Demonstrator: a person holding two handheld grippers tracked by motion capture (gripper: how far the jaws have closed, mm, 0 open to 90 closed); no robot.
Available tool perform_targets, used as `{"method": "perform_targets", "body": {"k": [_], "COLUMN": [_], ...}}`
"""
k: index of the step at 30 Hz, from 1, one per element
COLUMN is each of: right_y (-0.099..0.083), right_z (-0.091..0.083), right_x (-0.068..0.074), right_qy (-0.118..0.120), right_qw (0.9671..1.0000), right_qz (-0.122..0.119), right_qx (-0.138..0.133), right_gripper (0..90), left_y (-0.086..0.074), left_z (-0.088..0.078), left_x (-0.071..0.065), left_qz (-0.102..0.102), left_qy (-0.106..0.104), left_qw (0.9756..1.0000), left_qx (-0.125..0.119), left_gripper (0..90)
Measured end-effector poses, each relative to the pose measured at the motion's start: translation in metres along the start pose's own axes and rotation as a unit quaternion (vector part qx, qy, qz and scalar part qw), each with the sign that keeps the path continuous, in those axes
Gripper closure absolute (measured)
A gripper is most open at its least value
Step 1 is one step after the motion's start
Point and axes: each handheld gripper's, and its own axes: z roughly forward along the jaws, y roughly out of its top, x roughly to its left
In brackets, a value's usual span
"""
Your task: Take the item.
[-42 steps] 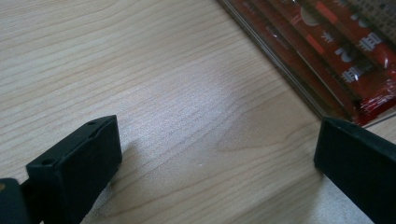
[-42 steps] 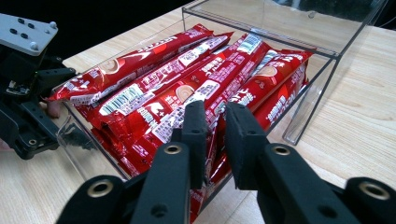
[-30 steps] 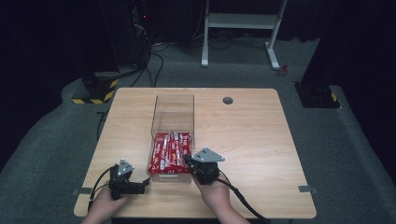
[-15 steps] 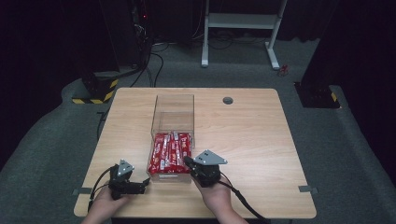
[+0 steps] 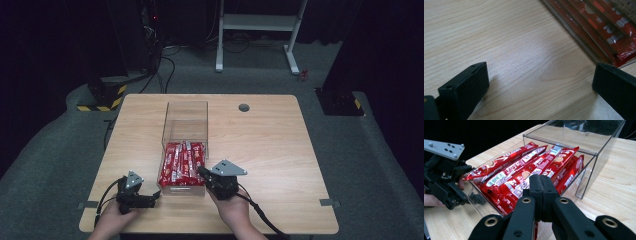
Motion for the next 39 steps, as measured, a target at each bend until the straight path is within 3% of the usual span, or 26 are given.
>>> {"method": "perform_targets", "body": {"k": [12, 26, 39], "right_y": [0.002, 0.003, 0.005], "right_z": [0.003, -0.003, -0.011], "right_x": [0.000, 0.002, -0.008], "right_qy": [0.001, 0.004, -0.004], "right_qw": [1.0000, 0.9996, 0.9992], "right_qz": [-0.003, -0.016, -0.013], "right_qx": [-0.002, -0.023, -0.037], "right_gripper": [90.0, 90.0, 90.0], "left_y": [0.000, 0.000, 0.000], "left_z": [0.000, 0.000, 0.000], "left_x": [0.000, 0.000, 0.000], "left_qz": [0.000, 0.001, -0.001], "left_qy": [0.000, 0.000, 0.000], "left_qw": [1.0000, 1.0000, 1.0000], "left_qx": [0.000, 0.000, -0.001], "left_gripper": [1.1, 1.0, 1.0]}}
